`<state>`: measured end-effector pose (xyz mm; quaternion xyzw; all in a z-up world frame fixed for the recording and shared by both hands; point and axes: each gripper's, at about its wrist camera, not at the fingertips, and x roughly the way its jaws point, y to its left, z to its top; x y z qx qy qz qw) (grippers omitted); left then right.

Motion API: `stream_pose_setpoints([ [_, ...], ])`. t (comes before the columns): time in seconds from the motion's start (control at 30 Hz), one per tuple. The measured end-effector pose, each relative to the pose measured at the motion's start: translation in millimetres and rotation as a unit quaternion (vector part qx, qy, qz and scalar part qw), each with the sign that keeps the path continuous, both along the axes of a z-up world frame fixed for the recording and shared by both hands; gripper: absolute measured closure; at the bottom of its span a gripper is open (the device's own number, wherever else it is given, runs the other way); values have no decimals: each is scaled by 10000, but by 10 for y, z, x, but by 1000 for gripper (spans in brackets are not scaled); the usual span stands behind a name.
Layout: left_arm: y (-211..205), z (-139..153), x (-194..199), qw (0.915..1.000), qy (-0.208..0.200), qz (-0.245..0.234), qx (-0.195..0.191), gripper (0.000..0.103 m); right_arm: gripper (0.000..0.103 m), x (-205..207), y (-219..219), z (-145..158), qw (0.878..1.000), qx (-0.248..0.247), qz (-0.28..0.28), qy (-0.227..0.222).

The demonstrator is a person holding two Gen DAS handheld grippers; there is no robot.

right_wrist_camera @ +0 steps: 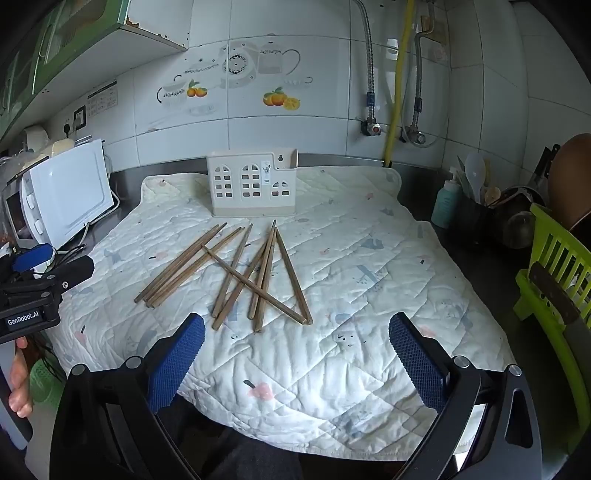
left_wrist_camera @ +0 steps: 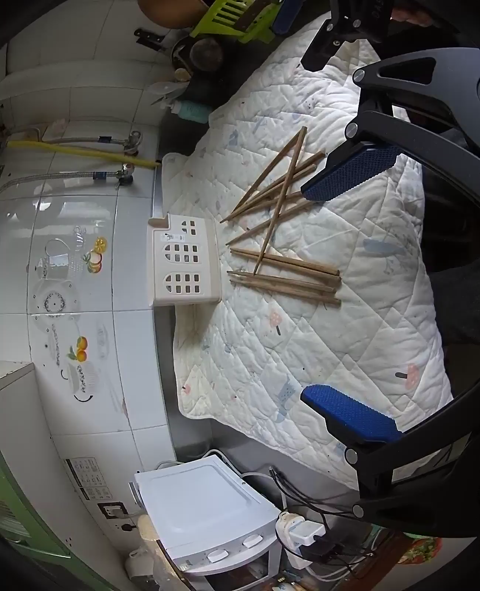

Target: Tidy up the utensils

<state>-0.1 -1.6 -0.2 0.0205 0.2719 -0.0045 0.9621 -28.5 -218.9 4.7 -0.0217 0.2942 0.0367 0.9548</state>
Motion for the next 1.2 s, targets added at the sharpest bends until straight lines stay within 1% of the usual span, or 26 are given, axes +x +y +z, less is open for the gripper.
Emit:
stream_pose_setpoints([
  [0.27,-6,-36,92,10000,25,-30,-75,5,6,2,-2,-3,10000,3,1,9],
  [0.3,17,-5,0,10000,-10,-7,-94,5,6,2,-5,-2,10000,8,1,6],
  [0.63,41,6,-14,9998,23,-63,-197,5,6,-17,-4,15,10000,2,12,-4],
  [0.87,44,25,-38,9998,-73,-75,-167,5,6,-24,-2,22,10000,25,18,-10],
  [1.07,15,23,-57,9997,-73,-174,-175,5,6,-17,-12,36,10000,19,14,-41],
  [1.2,33,37,-62,9996,-102,-115,-224,5,6,-34,7,50,9999,41,33,-90],
])
